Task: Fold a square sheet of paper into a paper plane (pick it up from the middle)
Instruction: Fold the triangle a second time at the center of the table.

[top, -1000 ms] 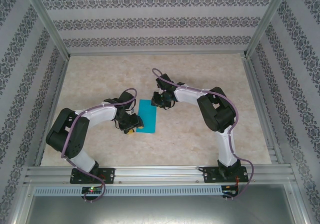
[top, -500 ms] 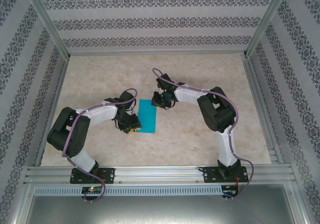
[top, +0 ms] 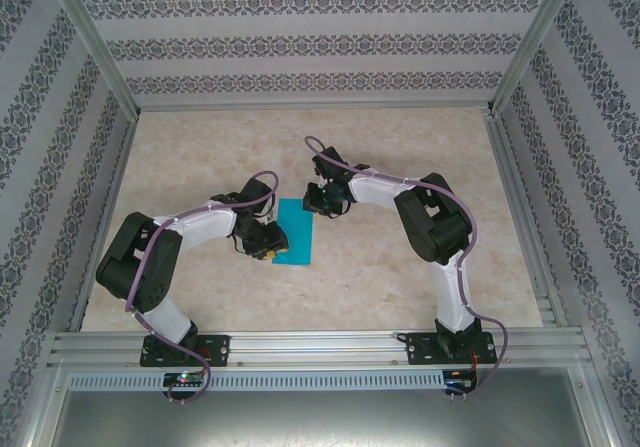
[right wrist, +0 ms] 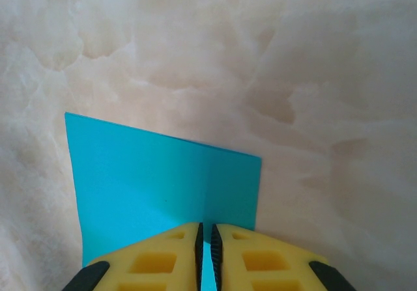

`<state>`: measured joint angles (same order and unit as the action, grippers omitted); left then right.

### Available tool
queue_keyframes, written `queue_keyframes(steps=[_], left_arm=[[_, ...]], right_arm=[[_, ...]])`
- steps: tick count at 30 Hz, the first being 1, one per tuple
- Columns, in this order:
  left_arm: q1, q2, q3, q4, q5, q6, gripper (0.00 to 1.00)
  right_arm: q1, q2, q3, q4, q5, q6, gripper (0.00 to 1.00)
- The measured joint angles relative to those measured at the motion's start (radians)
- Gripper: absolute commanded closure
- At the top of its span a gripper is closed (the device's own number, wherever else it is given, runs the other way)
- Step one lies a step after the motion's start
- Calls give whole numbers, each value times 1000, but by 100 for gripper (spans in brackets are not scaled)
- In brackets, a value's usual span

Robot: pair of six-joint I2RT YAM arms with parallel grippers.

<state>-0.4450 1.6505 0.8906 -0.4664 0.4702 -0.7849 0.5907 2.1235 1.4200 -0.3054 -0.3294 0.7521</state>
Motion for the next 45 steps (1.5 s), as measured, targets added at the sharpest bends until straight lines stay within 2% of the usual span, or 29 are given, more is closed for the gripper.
queue_keyframes(steps=[16,23,25,32,37,45], left_arm=[[15,0,-13,168,27,118,63],[15,-4,-75,179,31,122,72],[15,-9,-84,183,32,121,77],[15,-10,-92,192,29,119,82],[15,-10,-92,192,26,118,82],[15,-12,-98,201,27,104,80]], right_arm=[[0,0,0,0,-2,0,84],[0,-6,-18,39,-23,-8,84],[0,-20,-44,70,-37,-19,84],[1,-128,-180,148,-130,-35,86],[19,-220,-301,211,-151,-23,92],[116,-222,-396,257,-166,4,97]])
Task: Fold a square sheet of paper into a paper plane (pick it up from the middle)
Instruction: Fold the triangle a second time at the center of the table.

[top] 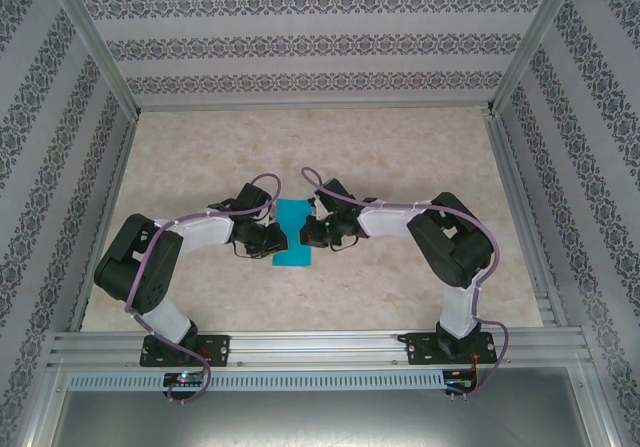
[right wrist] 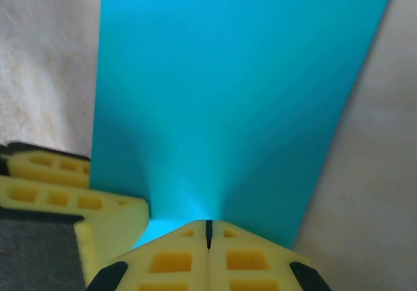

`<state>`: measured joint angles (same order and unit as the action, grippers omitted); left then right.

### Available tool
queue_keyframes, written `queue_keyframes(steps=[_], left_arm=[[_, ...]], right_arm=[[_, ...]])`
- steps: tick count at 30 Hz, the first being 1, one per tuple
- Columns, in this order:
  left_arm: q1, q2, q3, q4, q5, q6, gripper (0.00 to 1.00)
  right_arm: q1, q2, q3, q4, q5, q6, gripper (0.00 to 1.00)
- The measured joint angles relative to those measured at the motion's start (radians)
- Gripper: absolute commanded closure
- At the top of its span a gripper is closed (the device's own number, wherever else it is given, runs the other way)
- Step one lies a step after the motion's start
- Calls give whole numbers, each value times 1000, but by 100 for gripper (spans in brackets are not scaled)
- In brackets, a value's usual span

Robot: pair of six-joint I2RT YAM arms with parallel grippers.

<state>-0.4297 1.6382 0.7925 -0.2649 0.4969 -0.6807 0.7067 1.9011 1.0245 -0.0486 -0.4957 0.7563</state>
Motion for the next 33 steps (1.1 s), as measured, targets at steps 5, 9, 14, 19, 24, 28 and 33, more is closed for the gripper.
queue_keyframes(steps=[5,9,14,19,24,28,33], left_arm=[[0,-9,-7,12,4,-11,74],[0,-45,-30,24,41,-22,70],[0,-117,-76,70,117,-48,70],[0,-134,-79,116,159,-66,70],[0,-82,-68,149,184,-69,67],[0,-42,-50,162,184,-80,56],[0,-29,-37,199,203,-97,41]], right_arm=[[4,13,-14,25,-12,10,98],[4,13,-14,24,-11,11,98],[3,13,-13,23,-11,10,100],[2,16,-6,13,-12,7,100],[-4,16,-7,16,-22,24,100],[-27,3,-42,64,-37,65,94],[-77,-77,-101,84,-42,105,87]])
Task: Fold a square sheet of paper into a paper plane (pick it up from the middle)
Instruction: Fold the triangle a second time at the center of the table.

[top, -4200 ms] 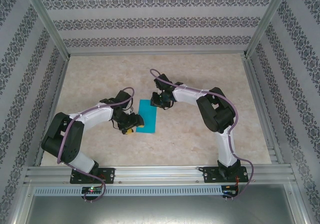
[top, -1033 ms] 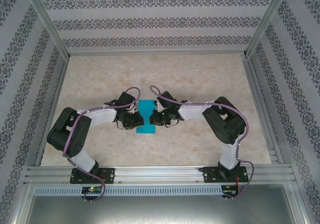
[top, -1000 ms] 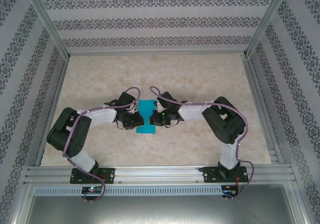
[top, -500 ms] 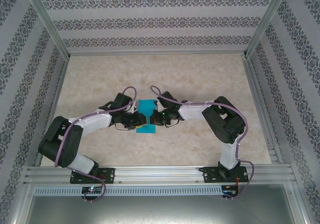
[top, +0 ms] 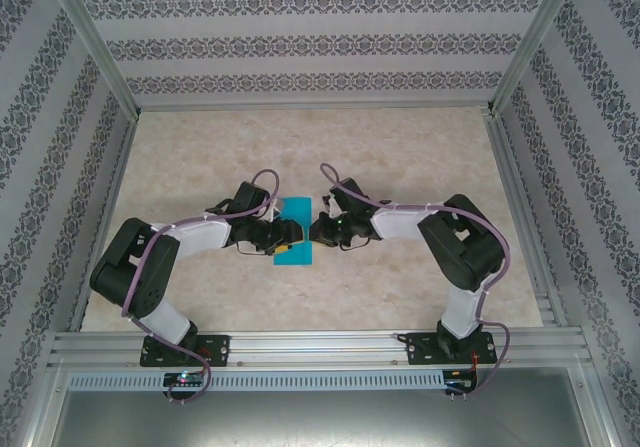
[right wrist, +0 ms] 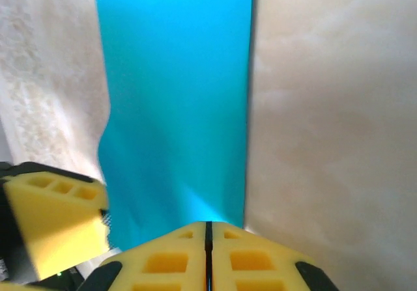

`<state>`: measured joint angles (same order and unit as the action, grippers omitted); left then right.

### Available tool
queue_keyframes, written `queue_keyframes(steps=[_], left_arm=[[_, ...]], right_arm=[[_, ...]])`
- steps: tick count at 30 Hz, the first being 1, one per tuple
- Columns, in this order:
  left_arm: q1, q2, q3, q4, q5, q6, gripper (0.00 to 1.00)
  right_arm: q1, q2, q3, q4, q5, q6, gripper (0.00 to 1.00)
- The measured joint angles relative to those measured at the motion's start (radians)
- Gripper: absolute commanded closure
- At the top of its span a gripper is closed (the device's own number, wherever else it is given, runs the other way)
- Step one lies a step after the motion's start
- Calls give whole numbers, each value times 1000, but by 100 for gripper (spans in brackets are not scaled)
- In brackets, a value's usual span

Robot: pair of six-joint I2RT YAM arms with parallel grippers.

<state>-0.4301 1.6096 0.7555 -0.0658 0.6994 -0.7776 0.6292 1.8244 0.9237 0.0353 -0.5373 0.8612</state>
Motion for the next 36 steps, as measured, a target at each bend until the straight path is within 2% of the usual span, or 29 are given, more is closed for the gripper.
queue_keyframes(steps=[5,10,17,23,30,36], left_arm=[[0,16,6,28,8,-14,40],[0,16,11,27,4,-16,53],[0,16,18,19,-4,-11,62],[0,16,18,5,-15,-8,68],[0,16,18,1,-21,-5,72],[0,16,18,-1,-23,-4,73]], right_arm=[[-31,-53,-15,27,-4,7,80],[-32,-56,-31,53,-14,-4,69],[-31,-55,-48,137,-65,-4,66],[-28,-11,-39,162,-98,-14,69],[-18,28,-35,182,-119,-23,77],[-18,38,-21,187,-134,-29,92]])
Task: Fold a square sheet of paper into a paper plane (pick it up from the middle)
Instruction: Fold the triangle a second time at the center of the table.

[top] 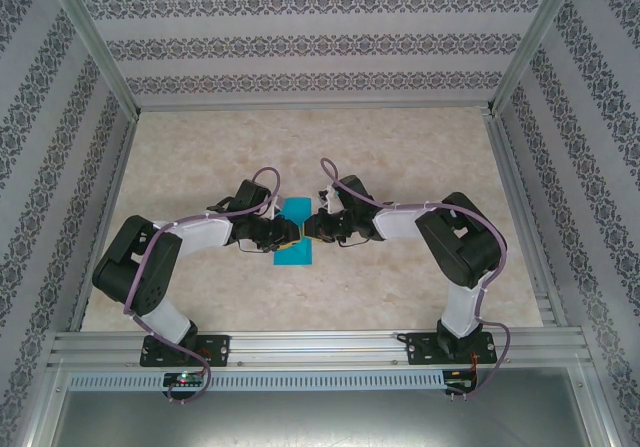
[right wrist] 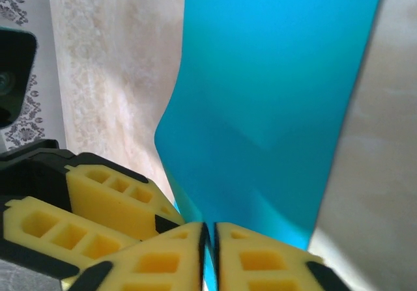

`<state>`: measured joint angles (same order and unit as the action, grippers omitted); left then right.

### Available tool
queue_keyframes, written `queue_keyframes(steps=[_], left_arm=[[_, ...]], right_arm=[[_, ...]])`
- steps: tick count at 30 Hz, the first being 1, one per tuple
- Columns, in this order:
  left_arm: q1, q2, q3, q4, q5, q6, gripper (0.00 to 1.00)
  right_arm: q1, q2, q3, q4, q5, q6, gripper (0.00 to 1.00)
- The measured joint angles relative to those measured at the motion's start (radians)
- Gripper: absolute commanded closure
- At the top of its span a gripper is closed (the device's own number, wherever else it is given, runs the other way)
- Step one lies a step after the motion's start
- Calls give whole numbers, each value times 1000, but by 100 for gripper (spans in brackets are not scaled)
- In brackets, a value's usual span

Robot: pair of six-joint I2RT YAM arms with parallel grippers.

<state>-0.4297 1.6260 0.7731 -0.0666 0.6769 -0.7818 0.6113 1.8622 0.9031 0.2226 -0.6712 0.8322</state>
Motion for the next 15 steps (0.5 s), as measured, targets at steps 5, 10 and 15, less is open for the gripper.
queue_keyframes(steps=[5,10,15], left_arm=[[0,0,0,0,0,0,73],[0,-18,4,0,5,7,74],[0,-23,14,0,4,14,75]], right_arm=[[0,1,8,-8,1,-22,97],[-8,17,29,-24,1,-52,97],[-19,26,35,-39,4,-70,97]])
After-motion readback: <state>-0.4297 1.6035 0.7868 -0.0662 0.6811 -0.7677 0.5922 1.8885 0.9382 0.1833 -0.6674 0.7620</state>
